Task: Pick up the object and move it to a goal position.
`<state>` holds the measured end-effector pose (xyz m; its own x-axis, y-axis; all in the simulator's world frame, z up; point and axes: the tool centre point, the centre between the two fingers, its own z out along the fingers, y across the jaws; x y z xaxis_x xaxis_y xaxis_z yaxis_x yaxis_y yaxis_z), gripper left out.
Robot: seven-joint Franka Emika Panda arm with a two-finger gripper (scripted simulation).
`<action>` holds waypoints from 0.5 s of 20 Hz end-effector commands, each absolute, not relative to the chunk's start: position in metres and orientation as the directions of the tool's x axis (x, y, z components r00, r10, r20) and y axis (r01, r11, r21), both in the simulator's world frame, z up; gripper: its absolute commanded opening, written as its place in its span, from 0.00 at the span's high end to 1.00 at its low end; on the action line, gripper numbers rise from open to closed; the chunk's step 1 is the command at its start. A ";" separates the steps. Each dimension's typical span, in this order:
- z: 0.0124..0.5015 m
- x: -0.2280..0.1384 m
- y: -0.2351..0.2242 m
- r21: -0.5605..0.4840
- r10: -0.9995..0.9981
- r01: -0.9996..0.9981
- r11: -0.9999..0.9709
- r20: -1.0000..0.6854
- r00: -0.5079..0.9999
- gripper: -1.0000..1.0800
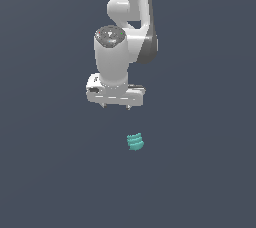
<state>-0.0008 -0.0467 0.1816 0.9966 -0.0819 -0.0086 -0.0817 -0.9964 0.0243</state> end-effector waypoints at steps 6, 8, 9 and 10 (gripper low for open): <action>0.178 -0.004 -0.042 0.024 -0.096 -0.095 -0.995 -0.026 0.995 0.04; 0.175 -0.006 -0.040 0.024 -0.105 -0.104 -0.994 -0.037 0.994 0.04; 0.175 -0.006 -0.040 0.024 -0.108 -0.107 -0.994 -0.039 0.993 0.04; 0.175 -0.007 -0.039 0.024 -0.110 -0.109 -0.994 -0.041 0.993 0.04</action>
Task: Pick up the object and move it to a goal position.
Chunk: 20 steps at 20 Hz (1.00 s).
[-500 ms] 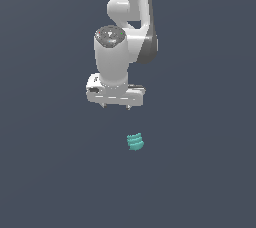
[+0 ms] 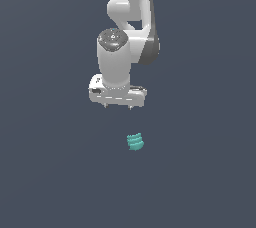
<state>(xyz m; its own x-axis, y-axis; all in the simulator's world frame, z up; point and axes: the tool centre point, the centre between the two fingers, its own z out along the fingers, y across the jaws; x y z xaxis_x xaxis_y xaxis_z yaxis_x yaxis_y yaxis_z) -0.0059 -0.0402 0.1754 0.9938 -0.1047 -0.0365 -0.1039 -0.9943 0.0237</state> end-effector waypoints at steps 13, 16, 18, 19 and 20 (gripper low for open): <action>0.160 0.017 -0.026 0.023 -0.029 -0.028 -0.999 -0.033 0.999 0.04; 0.150 0.031 -0.017 0.021 0.017 0.018 -1.000 -0.029 0.999 0.04; 0.142 0.041 -0.010 0.019 0.053 0.053 -0.998 -0.025 0.998 0.04; 0.138 0.046 -0.006 0.018 0.073 0.073 -0.997 -0.023 0.997 0.04; 0.133 0.051 -0.002 0.017 0.093 0.093 -0.996 -0.021 0.995 0.04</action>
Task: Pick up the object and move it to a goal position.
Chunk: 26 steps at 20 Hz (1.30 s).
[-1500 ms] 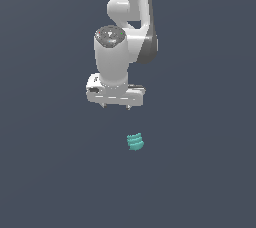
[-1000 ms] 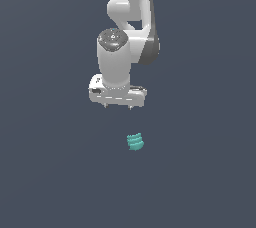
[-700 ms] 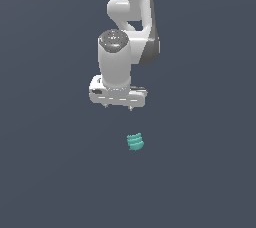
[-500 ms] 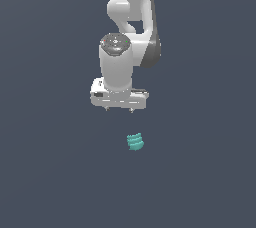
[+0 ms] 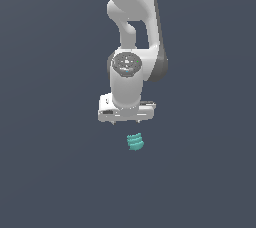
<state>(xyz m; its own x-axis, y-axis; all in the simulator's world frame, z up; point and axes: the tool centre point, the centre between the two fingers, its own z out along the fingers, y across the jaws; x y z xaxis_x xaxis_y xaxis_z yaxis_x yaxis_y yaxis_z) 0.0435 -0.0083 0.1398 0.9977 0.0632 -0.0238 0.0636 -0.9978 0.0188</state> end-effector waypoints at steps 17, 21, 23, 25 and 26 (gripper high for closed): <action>0.090 0.091 0.033 0.000 0.253 0.253 -0.967 0.000 0.967 0.04; 0.086 0.090 0.033 0.000 0.250 0.250 -0.968 -0.001 0.968 0.04; 0.080 0.090 0.033 0.000 0.251 0.251 -0.968 -0.001 0.968 0.04; 0.070 0.090 0.033 0.000 0.251 0.251 -0.968 -0.001 0.968 0.04; 0.064 0.090 0.033 0.000 0.251 0.251 -0.968 -0.001 0.968 0.04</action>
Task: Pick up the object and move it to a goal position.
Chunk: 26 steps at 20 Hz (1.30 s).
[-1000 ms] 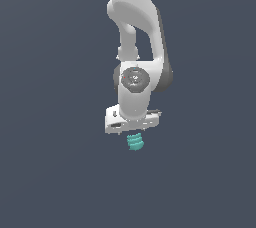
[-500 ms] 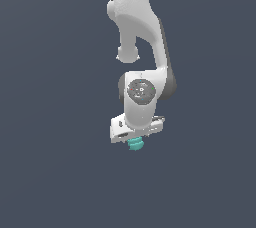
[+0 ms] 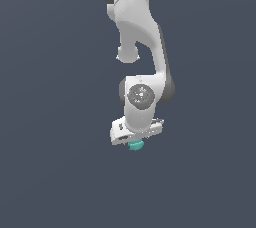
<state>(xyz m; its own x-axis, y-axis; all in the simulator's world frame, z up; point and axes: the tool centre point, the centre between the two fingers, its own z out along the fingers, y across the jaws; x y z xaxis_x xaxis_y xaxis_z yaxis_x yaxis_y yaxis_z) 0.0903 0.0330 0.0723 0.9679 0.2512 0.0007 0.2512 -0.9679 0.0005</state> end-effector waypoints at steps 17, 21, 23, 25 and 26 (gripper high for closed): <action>0.039 0.091 0.034 0.000 0.253 0.253 -0.967 0.000 0.967 1.00; 0.040 0.091 0.033 0.000 0.253 0.253 -0.967 0.000 0.967 1.00; 0.040 0.090 0.033 0.000 0.253 0.253 -0.967 0.000 0.967 1.00; 0.041 0.089 0.032 0.000 0.253 0.253 -0.967 0.000 0.967 1.00; 0.042 0.088 0.031 0.000 0.253 0.253 -0.967 0.000 0.967 1.00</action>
<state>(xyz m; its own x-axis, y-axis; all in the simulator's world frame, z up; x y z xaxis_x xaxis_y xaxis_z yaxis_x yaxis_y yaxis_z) 0.0891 0.0325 0.0409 0.9673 0.2536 -0.0006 0.2536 -0.9673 -0.0002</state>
